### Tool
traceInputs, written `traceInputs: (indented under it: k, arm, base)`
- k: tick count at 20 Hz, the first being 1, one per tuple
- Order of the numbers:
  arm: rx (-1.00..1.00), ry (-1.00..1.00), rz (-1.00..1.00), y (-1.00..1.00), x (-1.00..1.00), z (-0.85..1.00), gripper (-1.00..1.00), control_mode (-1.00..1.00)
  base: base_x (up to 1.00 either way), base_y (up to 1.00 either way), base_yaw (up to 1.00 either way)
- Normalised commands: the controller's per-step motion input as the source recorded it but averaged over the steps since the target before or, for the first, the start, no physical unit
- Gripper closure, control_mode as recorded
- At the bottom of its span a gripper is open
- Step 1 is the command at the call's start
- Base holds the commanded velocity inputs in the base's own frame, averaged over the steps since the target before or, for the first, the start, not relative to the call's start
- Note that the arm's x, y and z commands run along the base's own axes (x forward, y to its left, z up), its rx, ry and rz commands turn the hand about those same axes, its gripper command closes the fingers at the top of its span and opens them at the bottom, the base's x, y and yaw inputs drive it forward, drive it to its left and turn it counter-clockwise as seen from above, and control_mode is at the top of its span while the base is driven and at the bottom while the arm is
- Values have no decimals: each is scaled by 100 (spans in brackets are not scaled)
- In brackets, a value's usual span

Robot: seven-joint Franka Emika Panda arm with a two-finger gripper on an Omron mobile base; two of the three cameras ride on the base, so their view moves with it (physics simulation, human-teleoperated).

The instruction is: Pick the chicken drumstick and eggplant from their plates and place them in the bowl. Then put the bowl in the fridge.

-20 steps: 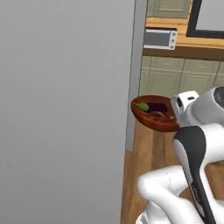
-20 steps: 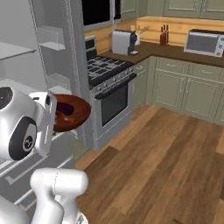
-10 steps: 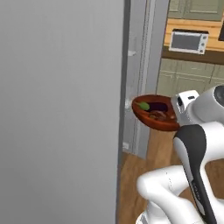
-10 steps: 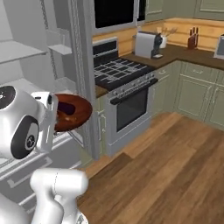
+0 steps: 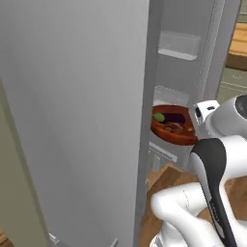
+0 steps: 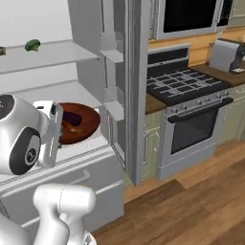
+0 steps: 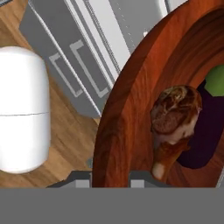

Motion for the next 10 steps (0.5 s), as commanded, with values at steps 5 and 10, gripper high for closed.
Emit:
traceInputs:
  k: [5, 10]
  arm:
    - [0, 0, 0, 0, 0, 0, 100, 100]
    - [0, 0, 0, 0, 0, 0, 100, 100]
  base:
    - [41, -34, 56]
    - [17, -30, 54]
